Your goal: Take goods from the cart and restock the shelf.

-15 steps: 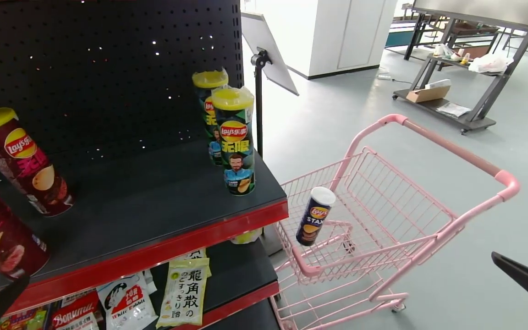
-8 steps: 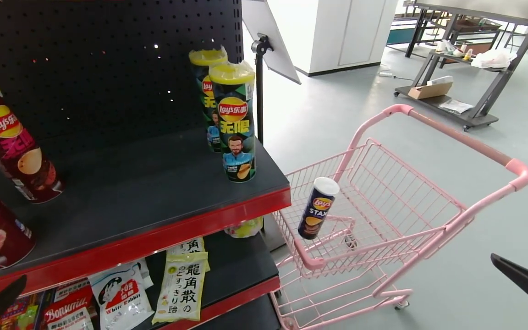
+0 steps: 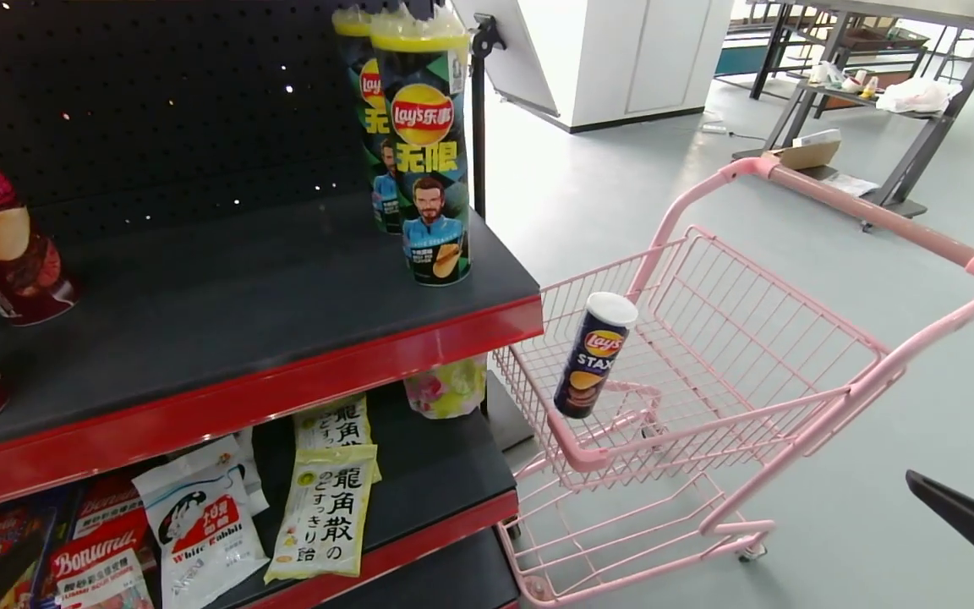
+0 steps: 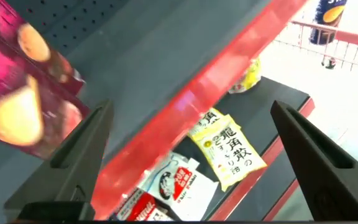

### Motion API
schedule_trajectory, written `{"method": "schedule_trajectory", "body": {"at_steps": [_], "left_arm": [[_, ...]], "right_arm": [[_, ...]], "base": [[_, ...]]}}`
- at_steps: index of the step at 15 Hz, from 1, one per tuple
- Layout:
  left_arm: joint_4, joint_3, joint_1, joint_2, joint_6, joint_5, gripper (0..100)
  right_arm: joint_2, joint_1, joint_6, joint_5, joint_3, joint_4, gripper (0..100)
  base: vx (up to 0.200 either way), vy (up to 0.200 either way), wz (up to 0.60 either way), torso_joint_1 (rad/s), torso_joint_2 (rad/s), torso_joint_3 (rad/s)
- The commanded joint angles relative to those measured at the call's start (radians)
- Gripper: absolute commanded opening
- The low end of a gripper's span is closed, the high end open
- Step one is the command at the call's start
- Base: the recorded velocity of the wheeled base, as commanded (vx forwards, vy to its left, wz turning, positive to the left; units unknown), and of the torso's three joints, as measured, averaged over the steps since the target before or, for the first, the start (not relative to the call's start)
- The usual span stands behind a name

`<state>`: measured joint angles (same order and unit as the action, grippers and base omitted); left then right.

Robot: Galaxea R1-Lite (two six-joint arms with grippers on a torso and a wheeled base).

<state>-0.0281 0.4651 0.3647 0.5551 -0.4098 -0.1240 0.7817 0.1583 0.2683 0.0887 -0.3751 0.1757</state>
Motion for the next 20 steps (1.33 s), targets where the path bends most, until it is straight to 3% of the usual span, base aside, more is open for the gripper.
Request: {"method": "schedule_trajectory", "body": {"at_steps": [1, 5, 8, 10, 11, 13, 14, 16, 20], "left_arm": [[0.0, 0.0, 0.0, -0.007, 0.002, 0.0, 100], [0.0, -0.019, 0.0, -0.026, 0.002, 0.0, 100], [0.002, -0.046, -0.001, -0.053, 0.002, -0.008, 100], [0.002, -0.056, -0.003, -0.061, 0.012, -0.011, 100], [0.002, -0.056, -0.003, -0.057, 0.032, -0.012, 100], [0.002, -0.057, -0.006, -0.053, 0.057, -0.017, 100], [0.0, -0.059, -0.006, -0.052, 0.065, -0.017, 100], [0.0, -0.056, -0.004, -0.044, 0.12, -0.003, 100], [0.002, -0.042, -0.004, -0.017, 0.131, 0.0, 100]], "right_arm": [[0.001, 0.0, 0.0, 0.0, 0.005, 0.002, 100], [0.022, -0.008, -0.004, -0.001, 0.008, -0.002, 100], [0.137, -0.086, -0.023, 0.008, -0.013, 0.011, 100], [0.32, -0.071, -0.096, 0.008, -0.09, 0.142, 100], [0.467, 0.014, -0.121, 0.009, -0.113, 0.294, 100], [0.65, 0.072, -0.185, 0.029, -0.146, 0.498, 100], [0.738, 0.098, -0.202, 0.105, -0.18, 0.559, 100], [0.872, 0.075, -0.196, 0.218, -0.228, 0.636, 100], [1.114, -0.029, -0.106, 0.474, -0.377, 0.719, 100]], "base": [[0.0, 0.0, 0.0, -0.149, 0.53, 0.378], [0.0, 0.0, 0.0, -0.135, 0.52, 0.38], [0.0, 0.0, 0.0, -0.077, 0.39, 0.302], [0.0, 0.0, 0.0, -0.014, 0.11, 0.083], [0.0, 0.0, 0.0, 0.0, 0.0, 0.0], [0.0, 0.0, 0.0, 0.0, 0.0, 0.0], [0.0, 0.0, 0.0, 0.0, 0.0, 0.0], [0.0, 0.0, 0.0, 0.0, 0.0, 0.0], [0.0, 0.0, 0.0, 0.0, 0.0, 0.0]]}}
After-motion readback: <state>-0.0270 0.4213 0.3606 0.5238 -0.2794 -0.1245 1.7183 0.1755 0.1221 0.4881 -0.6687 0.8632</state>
